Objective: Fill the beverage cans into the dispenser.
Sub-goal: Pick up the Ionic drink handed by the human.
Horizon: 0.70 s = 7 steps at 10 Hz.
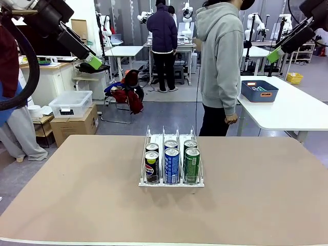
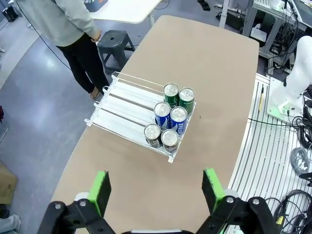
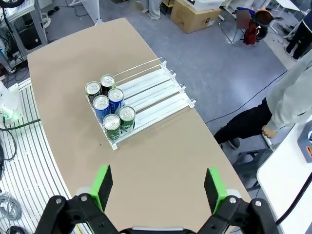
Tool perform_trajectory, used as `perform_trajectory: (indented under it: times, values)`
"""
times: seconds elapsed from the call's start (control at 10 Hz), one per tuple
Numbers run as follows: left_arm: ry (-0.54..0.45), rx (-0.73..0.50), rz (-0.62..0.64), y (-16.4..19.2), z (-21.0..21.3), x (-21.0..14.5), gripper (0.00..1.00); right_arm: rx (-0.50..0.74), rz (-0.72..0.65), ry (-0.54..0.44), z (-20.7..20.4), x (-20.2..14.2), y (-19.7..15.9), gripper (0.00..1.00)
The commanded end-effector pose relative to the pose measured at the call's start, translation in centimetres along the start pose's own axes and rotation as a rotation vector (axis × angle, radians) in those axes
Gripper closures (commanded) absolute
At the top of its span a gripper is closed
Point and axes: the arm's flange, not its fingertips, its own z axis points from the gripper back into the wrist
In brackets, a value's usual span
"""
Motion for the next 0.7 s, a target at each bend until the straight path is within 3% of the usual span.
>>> perform_trajectory:
  times: [0.0, 0.6]
  values:
    - [-0.013, -0.018, -0.01, -0.6, 0.9, 0.2, 0.0, -0.027, -0.022, 0.029, 0.3, 0.6, -0.2, 0.0]
    - [-0.06, -0.022, 0.005, -1.1, 2.2, 1.2, 0.0, -0.019, -0.042, -0.025, 2.3, 1.5, 0.0, 0.0]
